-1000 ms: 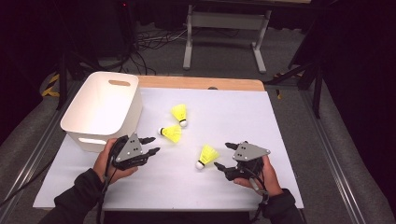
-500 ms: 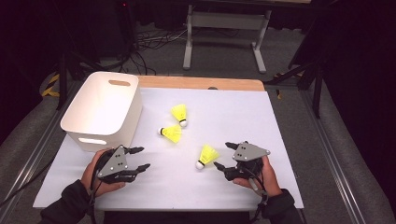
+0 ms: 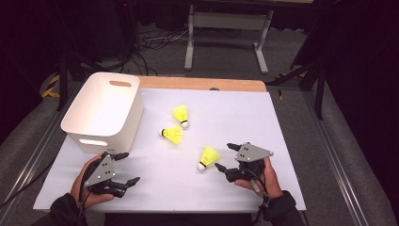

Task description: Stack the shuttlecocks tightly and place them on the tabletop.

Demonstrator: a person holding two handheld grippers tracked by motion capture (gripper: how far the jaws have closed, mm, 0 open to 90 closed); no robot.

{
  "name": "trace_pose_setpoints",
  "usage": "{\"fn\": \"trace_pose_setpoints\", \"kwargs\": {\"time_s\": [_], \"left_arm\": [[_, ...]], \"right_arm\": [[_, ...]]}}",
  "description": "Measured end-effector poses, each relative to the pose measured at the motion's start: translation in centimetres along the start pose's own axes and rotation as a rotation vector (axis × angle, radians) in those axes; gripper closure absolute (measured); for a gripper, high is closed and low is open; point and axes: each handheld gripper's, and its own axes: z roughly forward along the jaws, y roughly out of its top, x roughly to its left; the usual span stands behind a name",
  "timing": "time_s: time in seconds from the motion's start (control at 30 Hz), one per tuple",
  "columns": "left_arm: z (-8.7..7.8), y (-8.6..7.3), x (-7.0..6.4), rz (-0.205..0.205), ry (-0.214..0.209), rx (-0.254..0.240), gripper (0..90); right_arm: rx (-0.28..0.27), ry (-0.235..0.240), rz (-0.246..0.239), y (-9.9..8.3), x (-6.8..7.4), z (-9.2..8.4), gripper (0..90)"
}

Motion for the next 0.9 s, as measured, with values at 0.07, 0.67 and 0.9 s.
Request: {"fn": "trace_pose_setpoints", "kwargs": {"time_s": [0.07, 0.67, 0.9], "left_arm": [[-0.6, -0.7, 0.1, -0.017, 0.005, -0.009, 10.5], [-3.5, -2.6, 1.3, -0.099, 0.044, -0.06, 5.1], [-3.5, -2.6, 1.3, -0.094, 0.034, -0.063, 5.0]], "right_arm": [[-0.004, -0.002, 0.001, 0.1, 0.0, 0.0, 22.4], [-0.037, 0.056, 0.052, 5.5, -2.6, 2.6, 23.2], [0.018, 0.079, 0.026, 9.6, -4.1, 6.0, 23.7]]}}
